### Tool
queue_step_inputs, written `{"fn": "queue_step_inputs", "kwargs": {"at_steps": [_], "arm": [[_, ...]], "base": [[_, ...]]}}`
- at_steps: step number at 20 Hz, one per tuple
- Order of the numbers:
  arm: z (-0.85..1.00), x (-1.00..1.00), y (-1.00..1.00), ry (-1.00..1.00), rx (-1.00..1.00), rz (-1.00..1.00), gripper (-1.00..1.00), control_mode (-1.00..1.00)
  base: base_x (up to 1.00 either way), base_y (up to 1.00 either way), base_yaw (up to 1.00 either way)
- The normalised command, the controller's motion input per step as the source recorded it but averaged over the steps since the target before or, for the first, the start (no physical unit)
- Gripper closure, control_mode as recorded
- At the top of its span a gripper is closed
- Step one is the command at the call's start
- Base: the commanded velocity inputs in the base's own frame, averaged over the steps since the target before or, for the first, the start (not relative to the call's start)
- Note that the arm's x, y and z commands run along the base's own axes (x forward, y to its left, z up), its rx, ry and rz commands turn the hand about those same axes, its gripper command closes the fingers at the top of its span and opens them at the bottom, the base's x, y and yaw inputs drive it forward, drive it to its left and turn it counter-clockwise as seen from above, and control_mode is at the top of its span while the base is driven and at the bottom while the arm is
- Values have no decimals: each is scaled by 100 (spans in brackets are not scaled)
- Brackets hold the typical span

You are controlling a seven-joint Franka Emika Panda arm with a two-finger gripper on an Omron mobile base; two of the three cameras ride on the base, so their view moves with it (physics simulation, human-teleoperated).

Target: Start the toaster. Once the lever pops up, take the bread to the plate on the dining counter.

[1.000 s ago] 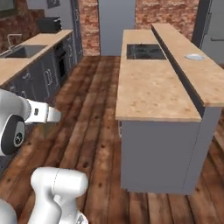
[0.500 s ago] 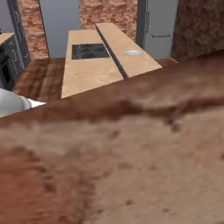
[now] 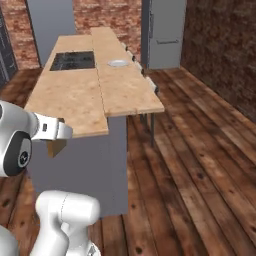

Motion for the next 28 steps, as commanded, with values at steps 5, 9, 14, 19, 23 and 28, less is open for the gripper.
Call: {"fn": "queue_step_inputs", "kwargs": {"at_steps": [5, 9, 14, 19, 23, 28], "arm": [[0, 0, 0, 0, 0, 0, 100, 100], [0, 0, 0, 0, 0, 0, 100, 100], [0, 0, 0, 0, 0, 0, 100, 100], [0, 0, 0, 0, 0, 0, 100, 100], [0, 0, 0, 0, 0, 0, 100, 100], [0, 0, 0, 0, 0, 0, 100, 100]], "base": [[95, -60, 5], [100, -51, 13], [98, -67, 17], [73, -87, 16], [62, -98, 23], [51, -100, 26]]}}
